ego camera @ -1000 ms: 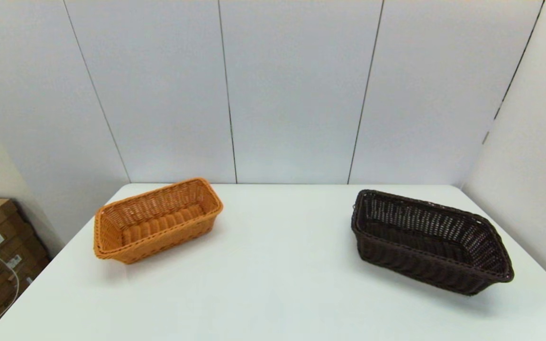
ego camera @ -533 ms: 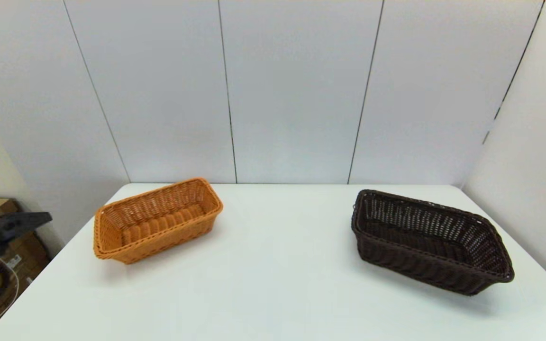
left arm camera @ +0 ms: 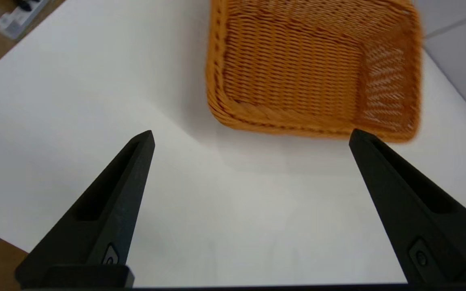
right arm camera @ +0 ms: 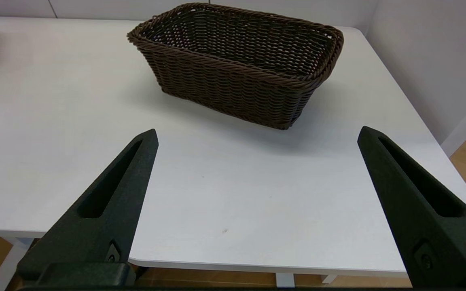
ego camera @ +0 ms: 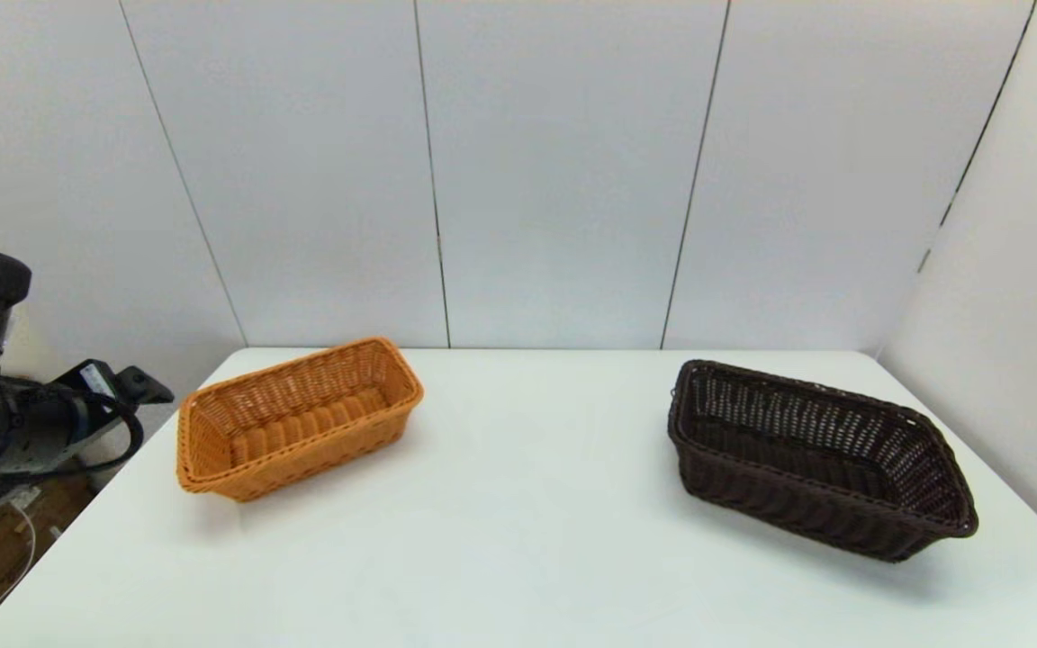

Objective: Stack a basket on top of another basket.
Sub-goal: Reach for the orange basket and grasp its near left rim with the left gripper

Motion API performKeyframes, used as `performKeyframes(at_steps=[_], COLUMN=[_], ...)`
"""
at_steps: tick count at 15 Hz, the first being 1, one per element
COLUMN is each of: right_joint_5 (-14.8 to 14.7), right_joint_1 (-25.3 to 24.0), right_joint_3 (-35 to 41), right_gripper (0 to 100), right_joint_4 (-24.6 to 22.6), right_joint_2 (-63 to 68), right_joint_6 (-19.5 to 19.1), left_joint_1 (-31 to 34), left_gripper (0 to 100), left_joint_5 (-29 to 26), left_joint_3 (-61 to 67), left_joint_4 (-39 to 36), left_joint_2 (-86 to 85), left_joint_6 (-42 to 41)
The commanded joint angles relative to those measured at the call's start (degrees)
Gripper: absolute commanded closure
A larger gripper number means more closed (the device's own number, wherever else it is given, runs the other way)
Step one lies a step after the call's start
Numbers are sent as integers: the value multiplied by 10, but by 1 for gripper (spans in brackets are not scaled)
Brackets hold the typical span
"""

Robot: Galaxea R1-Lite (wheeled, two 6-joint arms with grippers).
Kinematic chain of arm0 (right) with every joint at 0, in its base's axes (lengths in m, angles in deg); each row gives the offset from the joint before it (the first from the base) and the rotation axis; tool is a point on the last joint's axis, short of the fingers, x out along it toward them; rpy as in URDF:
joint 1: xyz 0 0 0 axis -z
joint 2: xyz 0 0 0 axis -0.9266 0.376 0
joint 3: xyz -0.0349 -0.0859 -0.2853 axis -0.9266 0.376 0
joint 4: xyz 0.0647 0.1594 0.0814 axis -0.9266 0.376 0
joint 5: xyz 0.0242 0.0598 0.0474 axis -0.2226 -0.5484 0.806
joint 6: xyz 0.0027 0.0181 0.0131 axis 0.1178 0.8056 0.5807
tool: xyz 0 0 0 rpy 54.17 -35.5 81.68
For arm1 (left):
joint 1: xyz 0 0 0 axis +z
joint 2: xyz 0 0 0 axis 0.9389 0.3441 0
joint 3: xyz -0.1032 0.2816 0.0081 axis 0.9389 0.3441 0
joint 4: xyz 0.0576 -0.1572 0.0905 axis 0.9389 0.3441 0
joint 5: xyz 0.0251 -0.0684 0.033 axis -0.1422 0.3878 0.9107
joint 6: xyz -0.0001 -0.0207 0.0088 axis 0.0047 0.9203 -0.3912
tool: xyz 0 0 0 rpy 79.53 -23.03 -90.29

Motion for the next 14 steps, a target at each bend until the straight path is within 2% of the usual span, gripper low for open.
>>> performKeyframes(at_steps=[1, 3, 7, 10, 14], right_joint_5=[0, 0, 0, 0, 0], right_joint_1=[0, 0, 0, 0, 0], right_joint_3=[0, 0, 0, 0, 0], right_gripper=[0, 0, 0, 0, 0], right_joint_4=[1, 0, 1, 1, 1], right_joint_2=[1, 1, 1, 1, 1], right_joint_6=[0, -1, -1, -1, 0], left_joint_1=[27, 27, 27, 42, 61], left_gripper=[0, 0, 0, 0, 0], left_joint_5=[-4, -17, -97, -99, -119], left_joint_3=[-42, -70, -99, -113, -135], left_joint_4=[3, 23, 39, 41, 70], left_joint_2=[98, 124, 150, 184, 203], left_joint_6=[3, 3, 5, 0, -52])
